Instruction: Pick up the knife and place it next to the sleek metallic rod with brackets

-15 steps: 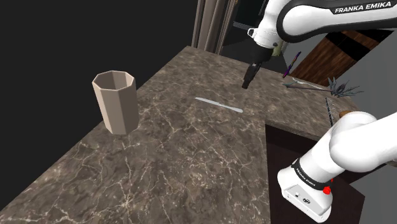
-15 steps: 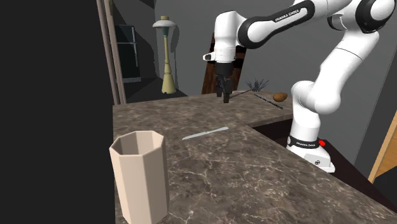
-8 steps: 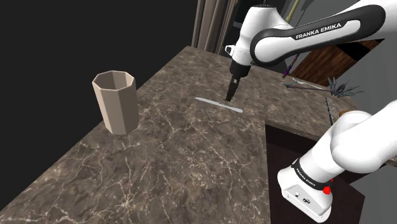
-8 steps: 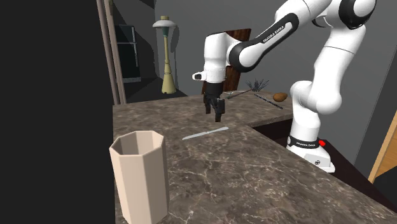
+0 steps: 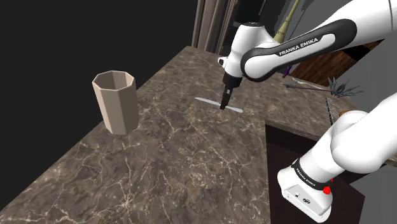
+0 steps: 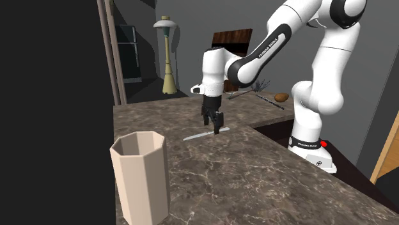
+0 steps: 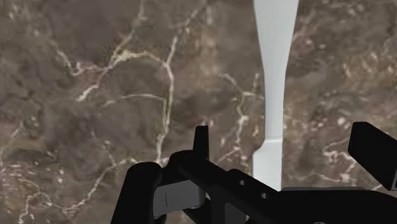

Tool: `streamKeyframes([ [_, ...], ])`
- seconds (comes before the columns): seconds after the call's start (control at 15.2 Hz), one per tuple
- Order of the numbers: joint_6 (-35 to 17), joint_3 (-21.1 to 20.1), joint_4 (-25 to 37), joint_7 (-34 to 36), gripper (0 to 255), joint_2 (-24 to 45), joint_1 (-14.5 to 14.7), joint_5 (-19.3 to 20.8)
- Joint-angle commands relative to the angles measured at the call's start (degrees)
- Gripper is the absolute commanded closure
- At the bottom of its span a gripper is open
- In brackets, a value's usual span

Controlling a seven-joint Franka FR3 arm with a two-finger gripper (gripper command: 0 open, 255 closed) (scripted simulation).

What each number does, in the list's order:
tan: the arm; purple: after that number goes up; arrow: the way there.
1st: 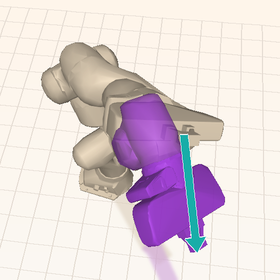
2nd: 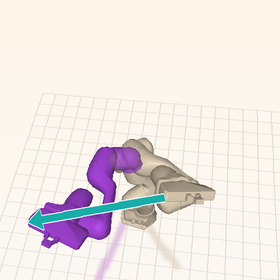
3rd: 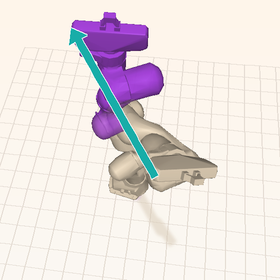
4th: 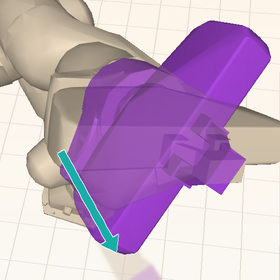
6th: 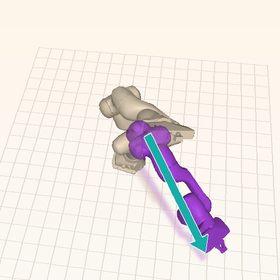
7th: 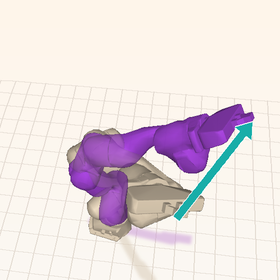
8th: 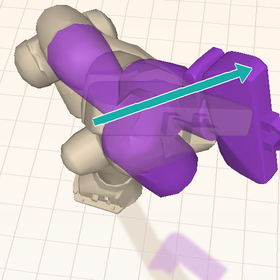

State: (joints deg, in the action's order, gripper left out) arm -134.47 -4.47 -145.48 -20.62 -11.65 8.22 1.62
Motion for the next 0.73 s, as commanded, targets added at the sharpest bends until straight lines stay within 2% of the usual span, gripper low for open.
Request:
streamKeyframes([
  [0.0,-1.4,0.0,-0.4,0.2,0,1.0,0.0,0.1],
  [0.46,-1.4,0.0,-0.4,0.2,0,1.0,0.0,0.1],
  [0.53,-1.4,0.0,-0.4,0.2,255,1.0,0.0,0.1],
  [0.66,-1.4,0.0,-0.4,0.2,255,1.0,0.0,0.1],
])
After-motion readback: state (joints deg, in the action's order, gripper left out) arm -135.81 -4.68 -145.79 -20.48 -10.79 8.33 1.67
